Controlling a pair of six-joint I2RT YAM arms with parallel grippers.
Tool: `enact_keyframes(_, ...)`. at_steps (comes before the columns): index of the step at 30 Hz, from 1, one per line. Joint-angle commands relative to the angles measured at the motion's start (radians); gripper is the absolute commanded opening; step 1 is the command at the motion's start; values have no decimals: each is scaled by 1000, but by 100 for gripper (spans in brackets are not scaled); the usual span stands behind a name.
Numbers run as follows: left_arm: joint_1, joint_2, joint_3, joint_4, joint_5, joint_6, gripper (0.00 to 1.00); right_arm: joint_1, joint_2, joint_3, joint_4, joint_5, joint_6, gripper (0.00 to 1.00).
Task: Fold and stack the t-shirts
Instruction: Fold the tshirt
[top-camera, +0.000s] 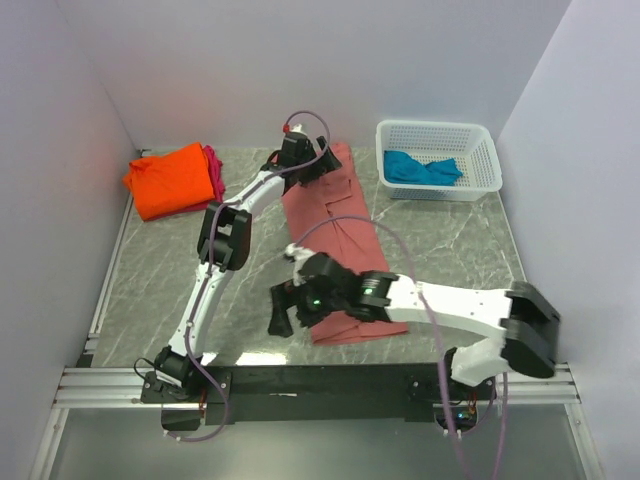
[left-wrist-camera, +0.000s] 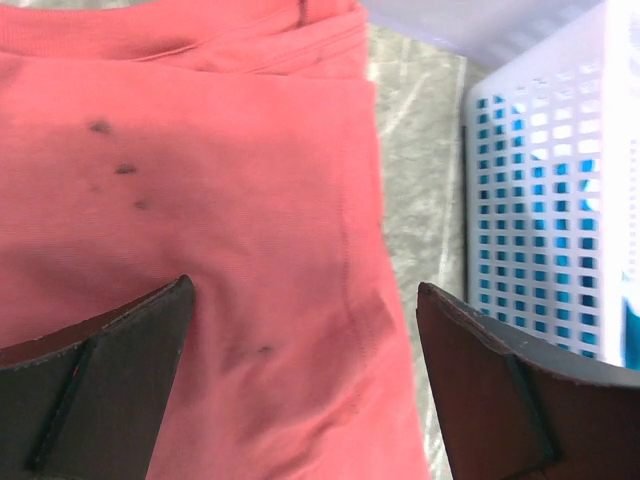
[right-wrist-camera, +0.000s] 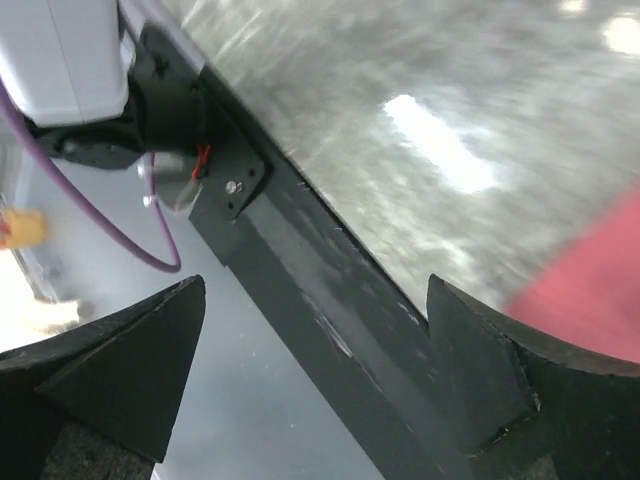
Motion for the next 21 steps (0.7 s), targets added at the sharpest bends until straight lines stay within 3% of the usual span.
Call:
enact_keyframes(1, -19, -81, 62, 39, 46, 10, 100, -88, -146, -92, -63, 109, 70, 98)
enact_keyframes(5, -20, -328, -57, -37, 26, 50, 99, -258, -339, -288, -49, 94, 88, 99)
enact_keyframes(7, -34, -433, -190, -105, 4, 68, 100, -341, -386, -318, -114, 115, 71, 100)
enact_keyframes(11, -99, -785, -526, -207, -163, 114, 99, -511, -469, -366, -203, 168, 12, 100)
enact_keyframes(14, -164, -1049, -977, -173, -249, 52, 99, -620, -473, -399, -229, 131, -22, 100)
enact_keyframes(17, -252, -1266, -1279, -134, -252, -19, 100, -720, -461, -424, -261, 73, -65, 100)
enact_keyframes(21, -475, -1444, -1470, -220, -298, -131, 99, -812, -475, -471, -254, 31, -99, 99)
